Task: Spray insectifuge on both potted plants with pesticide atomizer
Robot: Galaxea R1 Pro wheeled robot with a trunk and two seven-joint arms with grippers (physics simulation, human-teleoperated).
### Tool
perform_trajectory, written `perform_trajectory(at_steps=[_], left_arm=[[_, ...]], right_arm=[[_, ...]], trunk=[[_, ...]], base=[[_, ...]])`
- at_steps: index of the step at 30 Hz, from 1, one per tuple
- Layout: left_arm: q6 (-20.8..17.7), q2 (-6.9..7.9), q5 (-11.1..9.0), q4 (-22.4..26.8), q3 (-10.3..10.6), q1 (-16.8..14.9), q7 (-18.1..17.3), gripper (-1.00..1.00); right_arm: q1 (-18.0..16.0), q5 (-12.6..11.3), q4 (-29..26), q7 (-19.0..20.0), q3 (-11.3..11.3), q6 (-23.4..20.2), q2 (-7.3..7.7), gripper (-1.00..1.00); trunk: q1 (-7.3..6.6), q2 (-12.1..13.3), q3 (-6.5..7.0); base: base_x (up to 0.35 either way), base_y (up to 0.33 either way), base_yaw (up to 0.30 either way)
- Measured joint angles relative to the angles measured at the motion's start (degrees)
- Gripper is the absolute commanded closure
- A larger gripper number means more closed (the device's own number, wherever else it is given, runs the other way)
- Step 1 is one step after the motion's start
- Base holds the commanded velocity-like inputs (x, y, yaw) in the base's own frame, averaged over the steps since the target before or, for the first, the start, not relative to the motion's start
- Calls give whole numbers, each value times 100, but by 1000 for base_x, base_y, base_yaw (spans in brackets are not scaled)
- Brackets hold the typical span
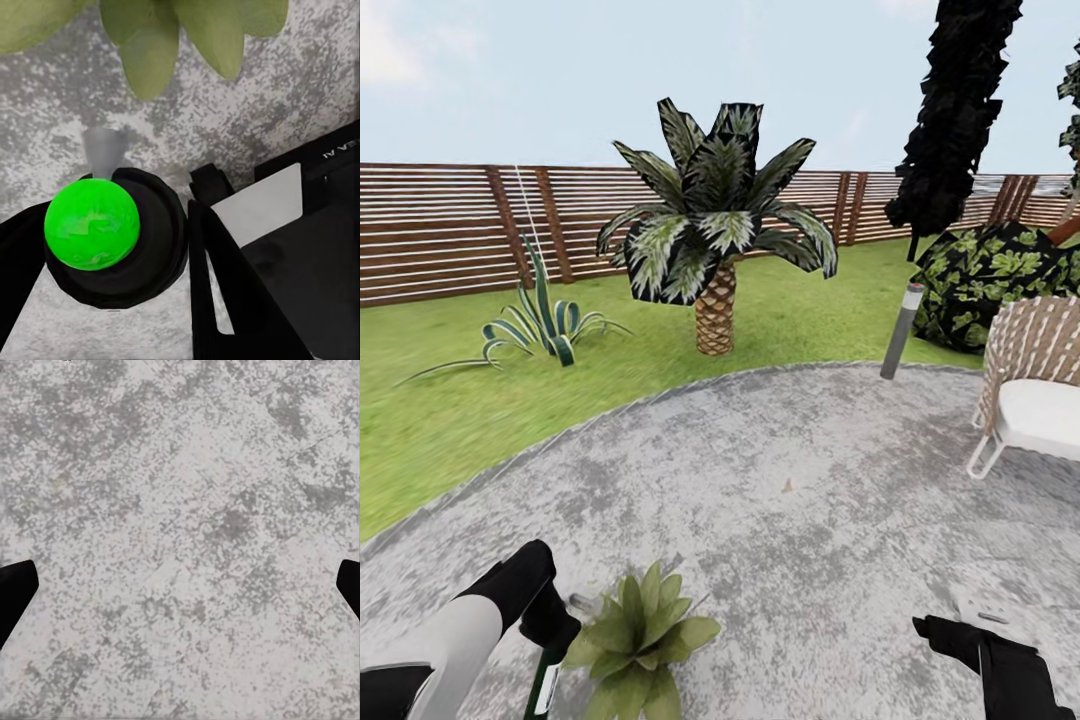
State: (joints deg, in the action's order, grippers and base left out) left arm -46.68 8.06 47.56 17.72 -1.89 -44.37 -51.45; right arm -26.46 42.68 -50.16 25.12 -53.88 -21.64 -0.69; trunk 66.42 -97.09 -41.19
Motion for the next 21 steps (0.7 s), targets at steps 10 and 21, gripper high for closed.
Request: perform_trajectory(at_steps=[10,21], left_arm=[[2,-12,-232,11,5,0,9,100],[3,-14,-220,-156,14,16,8,100]], right_arm=[[0,0,-6,-1,-4,0,0,-100],[0,9,-6,-9,-8,0,5,-100]], trunk=[[0,0,-62],[0,0,-64]], base=[[0,0,0],[0,0,0]])
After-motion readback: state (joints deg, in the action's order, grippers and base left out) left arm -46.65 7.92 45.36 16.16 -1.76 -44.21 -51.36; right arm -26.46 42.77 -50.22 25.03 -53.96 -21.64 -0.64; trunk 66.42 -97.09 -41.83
